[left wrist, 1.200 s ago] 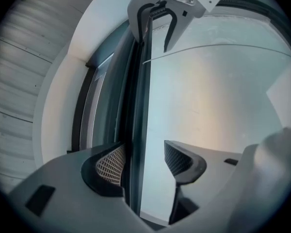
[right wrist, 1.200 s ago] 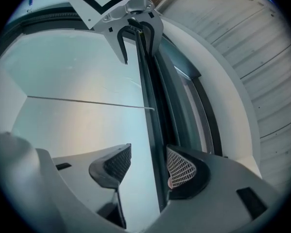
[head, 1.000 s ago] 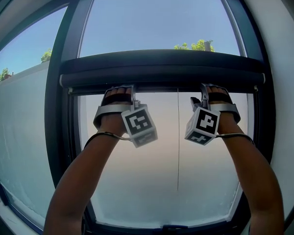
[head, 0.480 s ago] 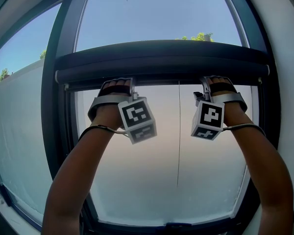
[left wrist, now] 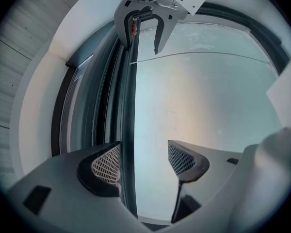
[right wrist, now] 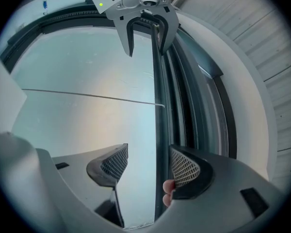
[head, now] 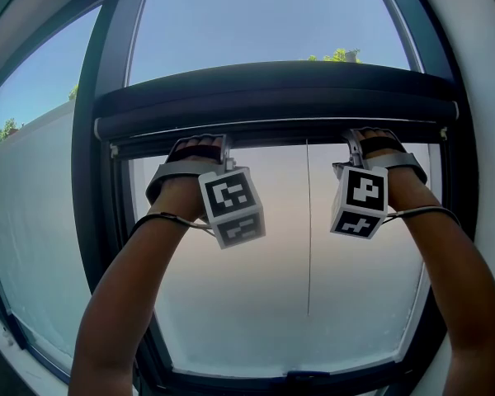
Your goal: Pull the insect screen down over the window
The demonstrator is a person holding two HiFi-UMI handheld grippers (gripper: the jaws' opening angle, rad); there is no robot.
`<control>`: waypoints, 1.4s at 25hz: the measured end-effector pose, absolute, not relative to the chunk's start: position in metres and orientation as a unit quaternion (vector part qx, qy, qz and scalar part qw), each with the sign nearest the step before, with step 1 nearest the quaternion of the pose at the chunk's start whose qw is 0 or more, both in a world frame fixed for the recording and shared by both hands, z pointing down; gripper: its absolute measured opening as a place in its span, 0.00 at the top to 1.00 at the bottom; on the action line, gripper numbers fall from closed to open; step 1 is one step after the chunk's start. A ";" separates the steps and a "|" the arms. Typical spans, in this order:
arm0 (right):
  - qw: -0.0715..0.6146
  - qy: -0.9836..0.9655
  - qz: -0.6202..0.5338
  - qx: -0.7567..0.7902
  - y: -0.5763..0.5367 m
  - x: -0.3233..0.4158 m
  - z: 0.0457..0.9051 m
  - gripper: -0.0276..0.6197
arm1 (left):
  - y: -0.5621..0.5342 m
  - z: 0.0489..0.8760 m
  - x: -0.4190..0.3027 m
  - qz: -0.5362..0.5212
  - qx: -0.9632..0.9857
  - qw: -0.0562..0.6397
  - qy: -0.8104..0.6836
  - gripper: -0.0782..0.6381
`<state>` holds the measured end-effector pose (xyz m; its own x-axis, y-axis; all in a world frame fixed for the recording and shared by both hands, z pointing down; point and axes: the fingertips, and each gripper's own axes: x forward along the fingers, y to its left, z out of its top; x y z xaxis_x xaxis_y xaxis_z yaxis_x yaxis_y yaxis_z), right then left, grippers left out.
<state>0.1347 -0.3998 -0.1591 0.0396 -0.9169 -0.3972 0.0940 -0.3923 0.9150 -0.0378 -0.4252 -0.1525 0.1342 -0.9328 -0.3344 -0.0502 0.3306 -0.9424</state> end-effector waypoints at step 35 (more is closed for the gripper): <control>0.469 -0.383 -0.560 0.566 -0.397 0.141 -0.047 0.56 | -0.418 -0.042 -0.031 -0.367 -0.516 0.591 0.499 0.49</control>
<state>0.1410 -0.3968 -0.0467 0.0800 -0.9585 -0.2738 0.0913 -0.2664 0.9595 -0.0306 -0.4184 -0.0416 0.2323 -0.9496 -0.2105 -0.0806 0.1969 -0.9771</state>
